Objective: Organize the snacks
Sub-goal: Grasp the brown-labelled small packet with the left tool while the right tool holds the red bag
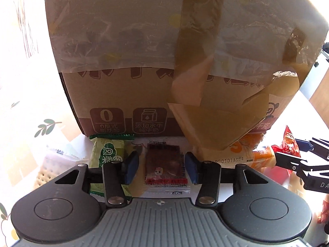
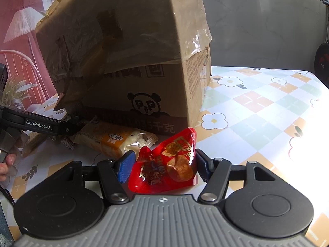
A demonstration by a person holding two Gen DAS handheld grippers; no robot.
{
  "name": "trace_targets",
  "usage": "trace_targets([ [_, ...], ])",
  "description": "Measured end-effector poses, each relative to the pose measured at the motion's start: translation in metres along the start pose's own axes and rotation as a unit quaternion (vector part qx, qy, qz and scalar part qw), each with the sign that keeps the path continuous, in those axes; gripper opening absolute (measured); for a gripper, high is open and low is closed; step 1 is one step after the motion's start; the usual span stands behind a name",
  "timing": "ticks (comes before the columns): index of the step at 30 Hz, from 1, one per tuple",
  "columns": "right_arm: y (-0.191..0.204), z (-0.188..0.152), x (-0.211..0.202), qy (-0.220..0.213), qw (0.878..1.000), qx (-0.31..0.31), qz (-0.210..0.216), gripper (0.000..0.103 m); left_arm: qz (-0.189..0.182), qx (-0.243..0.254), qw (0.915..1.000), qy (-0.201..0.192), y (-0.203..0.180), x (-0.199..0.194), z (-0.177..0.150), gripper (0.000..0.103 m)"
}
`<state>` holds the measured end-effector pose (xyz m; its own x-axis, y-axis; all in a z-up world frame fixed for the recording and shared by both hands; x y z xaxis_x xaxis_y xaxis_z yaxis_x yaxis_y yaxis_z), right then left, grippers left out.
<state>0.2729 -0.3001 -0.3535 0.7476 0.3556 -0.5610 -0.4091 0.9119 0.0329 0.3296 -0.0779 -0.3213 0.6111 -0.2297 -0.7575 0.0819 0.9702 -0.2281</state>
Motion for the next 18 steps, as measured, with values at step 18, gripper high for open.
trace_targets([
  [18,0.000,0.001,-0.002,-0.001,1.000,0.002,-0.001,0.065,0.043,0.025,0.9985,-0.022,-0.009,-0.009,-0.031,0.060],
])
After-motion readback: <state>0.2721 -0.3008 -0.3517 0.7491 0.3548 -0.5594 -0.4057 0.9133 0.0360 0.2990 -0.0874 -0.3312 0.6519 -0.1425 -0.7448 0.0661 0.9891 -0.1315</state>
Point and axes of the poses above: each gripper's, at about its wrist camera, not at the fingertips, and x roughly the way its jaws point, y to its left, z to its top, the point moved 10 cm from there along x, roughly the way its jaws point, and after that the axes turned 14 degrees about -x, right-handed, at the moved point
